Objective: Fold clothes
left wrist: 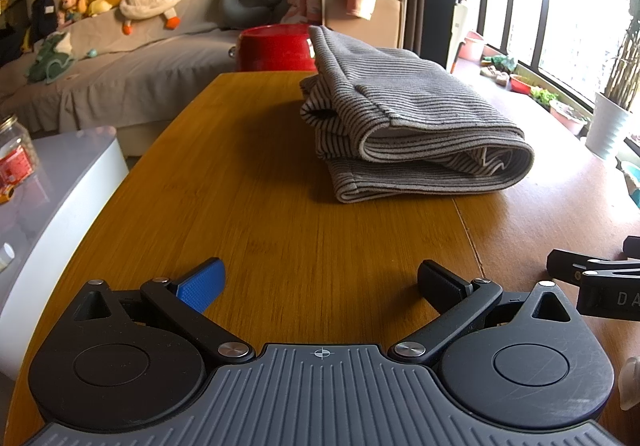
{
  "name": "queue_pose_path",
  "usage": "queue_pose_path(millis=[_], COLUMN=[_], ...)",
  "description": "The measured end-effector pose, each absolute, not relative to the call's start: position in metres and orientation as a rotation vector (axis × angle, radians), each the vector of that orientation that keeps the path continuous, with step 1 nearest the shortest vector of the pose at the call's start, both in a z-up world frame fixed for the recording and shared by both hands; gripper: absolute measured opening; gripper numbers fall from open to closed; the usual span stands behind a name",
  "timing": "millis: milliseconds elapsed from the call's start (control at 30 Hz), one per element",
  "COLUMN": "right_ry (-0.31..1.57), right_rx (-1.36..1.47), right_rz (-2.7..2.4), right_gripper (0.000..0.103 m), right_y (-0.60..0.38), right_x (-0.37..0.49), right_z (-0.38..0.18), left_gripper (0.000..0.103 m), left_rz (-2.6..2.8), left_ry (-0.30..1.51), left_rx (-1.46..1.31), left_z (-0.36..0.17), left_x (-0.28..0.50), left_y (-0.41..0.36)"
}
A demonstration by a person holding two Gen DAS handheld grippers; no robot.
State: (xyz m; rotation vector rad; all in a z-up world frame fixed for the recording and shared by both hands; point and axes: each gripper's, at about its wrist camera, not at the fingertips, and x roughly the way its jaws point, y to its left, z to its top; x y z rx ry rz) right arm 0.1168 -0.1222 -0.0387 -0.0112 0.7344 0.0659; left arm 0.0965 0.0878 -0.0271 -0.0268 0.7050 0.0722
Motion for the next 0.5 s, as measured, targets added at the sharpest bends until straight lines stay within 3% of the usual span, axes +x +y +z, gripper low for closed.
queue_pose_path(millis=[500], right_ry=[0.735], right_rx=[-0.011], right_rz=[0.066], right_gripper=[0.103], right_y=[-0.1222], right_x=[0.117], right_z=[-0.0383], left_gripper=[0.103], left_rz=[0.056], left_ry=[0.701], left_rx=[-0.028], left_z=[-0.0275], left_x=[0.0964], left_y=[0.0869])
